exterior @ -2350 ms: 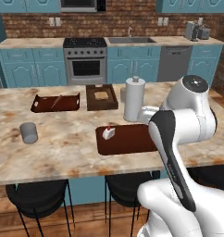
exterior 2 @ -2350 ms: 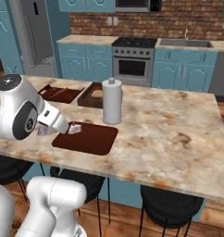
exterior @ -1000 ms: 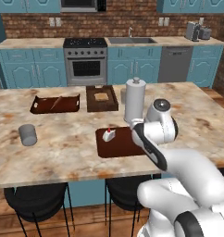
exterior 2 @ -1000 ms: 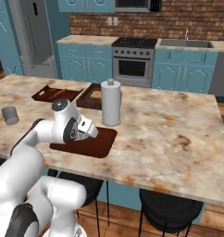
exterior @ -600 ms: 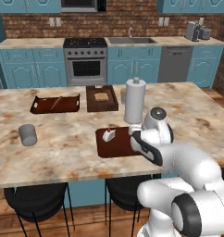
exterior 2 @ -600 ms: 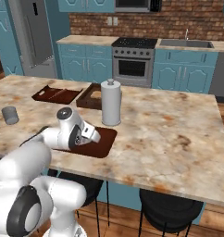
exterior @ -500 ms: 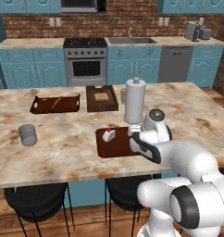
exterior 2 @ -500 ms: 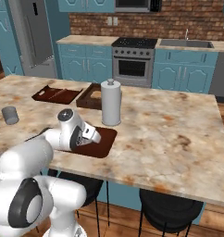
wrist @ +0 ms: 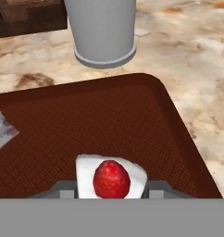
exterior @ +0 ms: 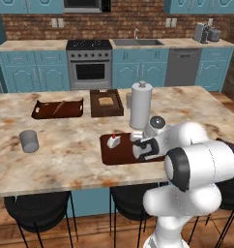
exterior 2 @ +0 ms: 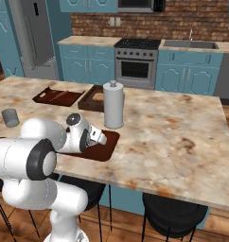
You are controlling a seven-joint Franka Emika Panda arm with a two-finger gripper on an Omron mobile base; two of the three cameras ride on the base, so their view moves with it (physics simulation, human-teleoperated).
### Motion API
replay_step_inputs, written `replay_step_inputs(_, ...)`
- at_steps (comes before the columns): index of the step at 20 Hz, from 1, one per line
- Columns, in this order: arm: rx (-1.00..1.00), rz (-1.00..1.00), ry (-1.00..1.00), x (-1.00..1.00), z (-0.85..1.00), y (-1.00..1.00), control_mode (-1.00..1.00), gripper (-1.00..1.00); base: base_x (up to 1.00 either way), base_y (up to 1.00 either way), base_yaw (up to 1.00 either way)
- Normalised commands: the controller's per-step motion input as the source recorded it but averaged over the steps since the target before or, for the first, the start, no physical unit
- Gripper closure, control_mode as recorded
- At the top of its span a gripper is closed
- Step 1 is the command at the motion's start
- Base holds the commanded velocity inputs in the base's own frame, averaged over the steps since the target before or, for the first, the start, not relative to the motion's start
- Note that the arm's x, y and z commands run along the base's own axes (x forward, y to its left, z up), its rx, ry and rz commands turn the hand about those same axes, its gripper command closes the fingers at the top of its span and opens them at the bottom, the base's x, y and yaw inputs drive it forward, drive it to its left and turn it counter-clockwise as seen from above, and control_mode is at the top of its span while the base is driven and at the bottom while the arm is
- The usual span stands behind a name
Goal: Take the cakes from the fridge and place them on the empty tray on the dining counter.
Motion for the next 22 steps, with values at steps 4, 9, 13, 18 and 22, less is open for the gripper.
replay_step_inputs(4, 0.00, 0.00, 0.00, 0.39, -0.23, -0.01, -1.00, 1.00, 0.00, 0.00, 0.00)
replay_step_inputs(9, -0.02, 0.00, 0.00, 0.35, -0.26, 0.00, -1.00, -1.00, 0.00, 0.00, 0.00)
replay_step_inputs(13, -0.01, 0.00, 0.00, 0.20, -0.22, 0.00, -1.00, -1.00, 0.00, 0.00, 0.00)
replay_step_inputs(18, 0.00, 0.00, 0.00, -0.01, -0.03, 0.00, -1.00, -1.00, 0.00, 0.00, 0.00)
replay_step_inputs(22, 0.00, 0.00, -0.10, -0.21, 0.46, 0.00, -1.00, -1.00, 0.00, 0.00, 0.00)
